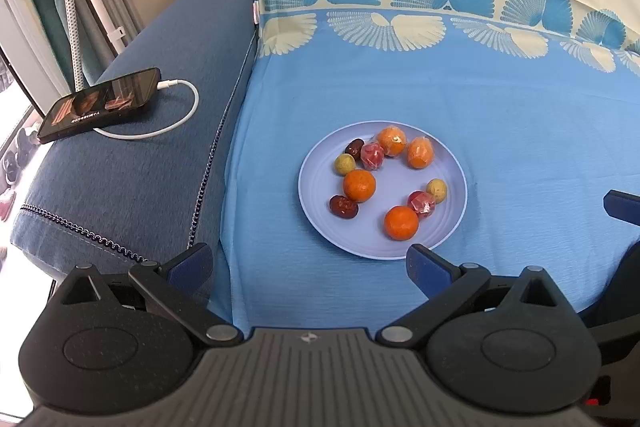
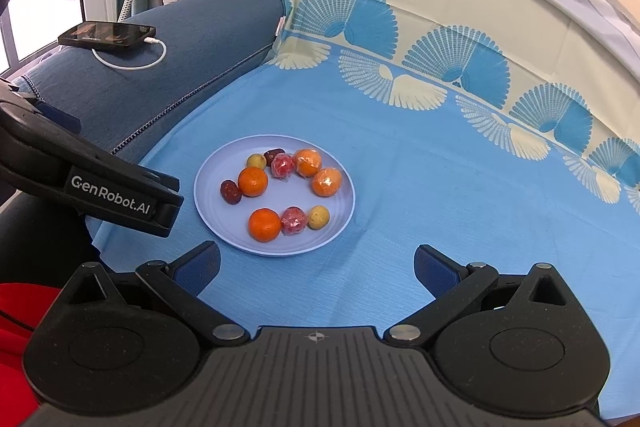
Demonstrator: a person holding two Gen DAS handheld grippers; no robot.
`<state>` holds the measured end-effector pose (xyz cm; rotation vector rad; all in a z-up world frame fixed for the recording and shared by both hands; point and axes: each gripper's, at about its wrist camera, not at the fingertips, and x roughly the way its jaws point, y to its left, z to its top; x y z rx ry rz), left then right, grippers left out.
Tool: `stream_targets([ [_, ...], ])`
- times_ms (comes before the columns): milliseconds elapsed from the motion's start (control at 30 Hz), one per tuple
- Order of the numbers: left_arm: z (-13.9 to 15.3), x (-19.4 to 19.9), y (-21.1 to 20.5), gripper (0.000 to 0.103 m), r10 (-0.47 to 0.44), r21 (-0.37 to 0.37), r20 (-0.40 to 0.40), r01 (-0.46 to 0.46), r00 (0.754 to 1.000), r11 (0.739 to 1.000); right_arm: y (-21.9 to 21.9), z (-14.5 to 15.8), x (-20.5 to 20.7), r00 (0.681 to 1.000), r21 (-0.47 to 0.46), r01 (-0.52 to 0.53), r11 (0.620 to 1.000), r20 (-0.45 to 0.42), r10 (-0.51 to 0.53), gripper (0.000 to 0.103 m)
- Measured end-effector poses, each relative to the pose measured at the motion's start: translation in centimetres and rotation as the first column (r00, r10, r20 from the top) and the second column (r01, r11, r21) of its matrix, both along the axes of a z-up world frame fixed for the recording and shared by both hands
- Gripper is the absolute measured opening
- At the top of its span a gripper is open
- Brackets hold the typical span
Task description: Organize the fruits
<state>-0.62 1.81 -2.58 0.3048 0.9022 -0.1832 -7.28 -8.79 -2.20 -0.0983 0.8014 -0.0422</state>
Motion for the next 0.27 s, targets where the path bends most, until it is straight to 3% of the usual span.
stream_targets([
  [267, 0.05, 0.54, 0.48, 0.103, 0.021, -0.004, -0.002, -0.021, 1.000, 1.000, 0.07, 0.16, 0.09, 1.000, 0.008, -0.008, 1.000, 0.009, 0.008, 0.102],
])
